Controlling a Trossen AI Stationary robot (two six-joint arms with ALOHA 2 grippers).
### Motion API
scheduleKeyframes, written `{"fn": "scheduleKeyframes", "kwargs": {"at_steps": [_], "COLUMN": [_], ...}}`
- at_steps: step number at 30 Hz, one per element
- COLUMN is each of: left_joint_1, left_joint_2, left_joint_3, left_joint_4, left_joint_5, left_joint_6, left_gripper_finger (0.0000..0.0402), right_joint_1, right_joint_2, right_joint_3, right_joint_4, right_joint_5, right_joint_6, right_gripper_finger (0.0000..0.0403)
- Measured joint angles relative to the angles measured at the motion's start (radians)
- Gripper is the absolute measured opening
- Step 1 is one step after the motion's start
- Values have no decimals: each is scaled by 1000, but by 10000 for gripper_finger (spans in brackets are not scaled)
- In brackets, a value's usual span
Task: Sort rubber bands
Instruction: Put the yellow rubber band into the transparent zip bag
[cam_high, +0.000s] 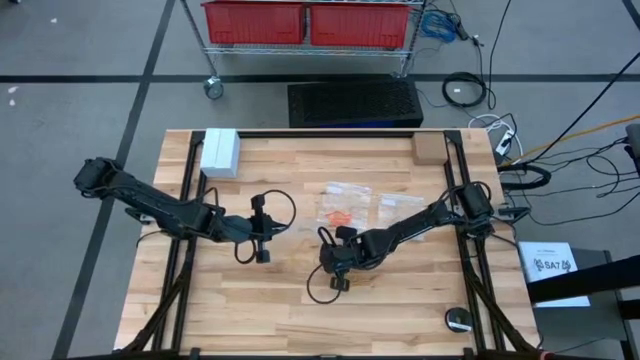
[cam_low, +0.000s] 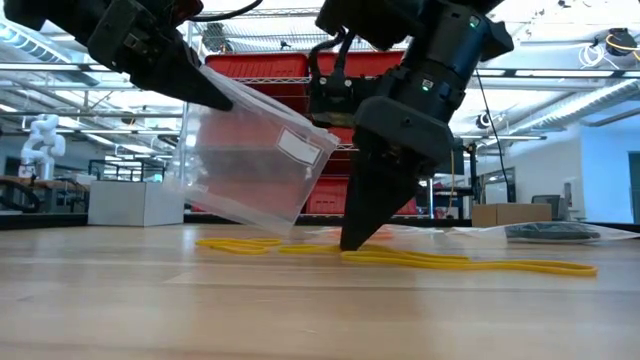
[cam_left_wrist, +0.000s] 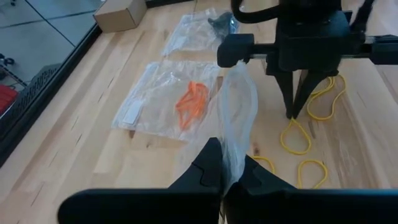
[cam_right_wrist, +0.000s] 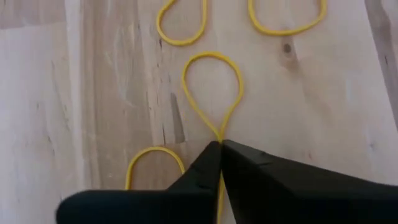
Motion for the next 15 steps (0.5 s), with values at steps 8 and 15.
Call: {"fn": "scheduleKeyframes", "kwargs": {"at_steps": [8, 15], "left_joint_1": [1, 3], "left_joint_2": [0, 0], "left_joint_3": [0, 0], "left_joint_4": [2, 2], "left_joint_5": [0, 0], "left_joint_6": [-1, -1], "left_gripper_finger": [0, 0], "right_joint_1": [40, 79], "right_joint_2": [13, 10], "right_joint_3": [157, 327], "right_joint_4": [-105, -141], "right_joint_5": [118, 289], "right_joint_6": [-109, -242], "right_gripper_finger": [1, 0]}}
